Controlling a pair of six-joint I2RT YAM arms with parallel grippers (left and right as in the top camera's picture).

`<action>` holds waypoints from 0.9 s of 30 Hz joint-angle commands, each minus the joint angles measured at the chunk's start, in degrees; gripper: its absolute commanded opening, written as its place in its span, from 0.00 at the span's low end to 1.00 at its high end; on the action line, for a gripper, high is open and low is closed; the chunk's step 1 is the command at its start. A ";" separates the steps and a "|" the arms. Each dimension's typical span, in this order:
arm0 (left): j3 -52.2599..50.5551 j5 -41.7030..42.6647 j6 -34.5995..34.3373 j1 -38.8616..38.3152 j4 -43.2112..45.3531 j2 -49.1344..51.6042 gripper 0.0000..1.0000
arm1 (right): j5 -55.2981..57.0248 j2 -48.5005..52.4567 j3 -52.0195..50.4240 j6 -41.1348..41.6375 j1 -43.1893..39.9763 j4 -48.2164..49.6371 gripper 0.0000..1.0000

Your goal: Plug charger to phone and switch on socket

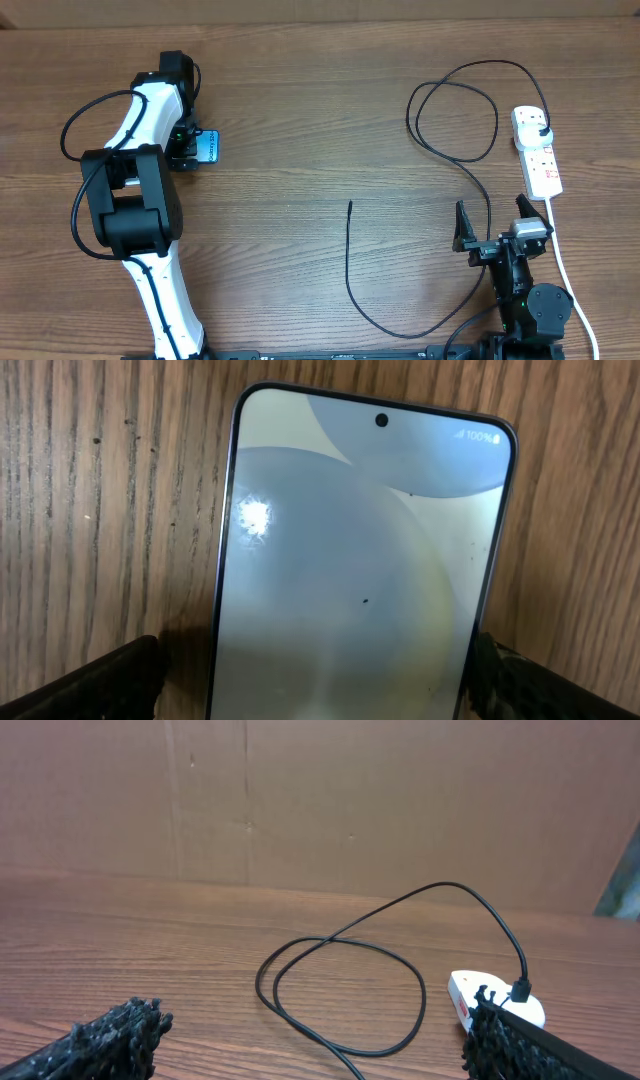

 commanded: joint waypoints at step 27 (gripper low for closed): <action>0.92 1.44 -0.81 -0.48 -5.25 3.87 1.00 | -0.07 -0.46 -0.61 -0.07 0.44 0.22 1.00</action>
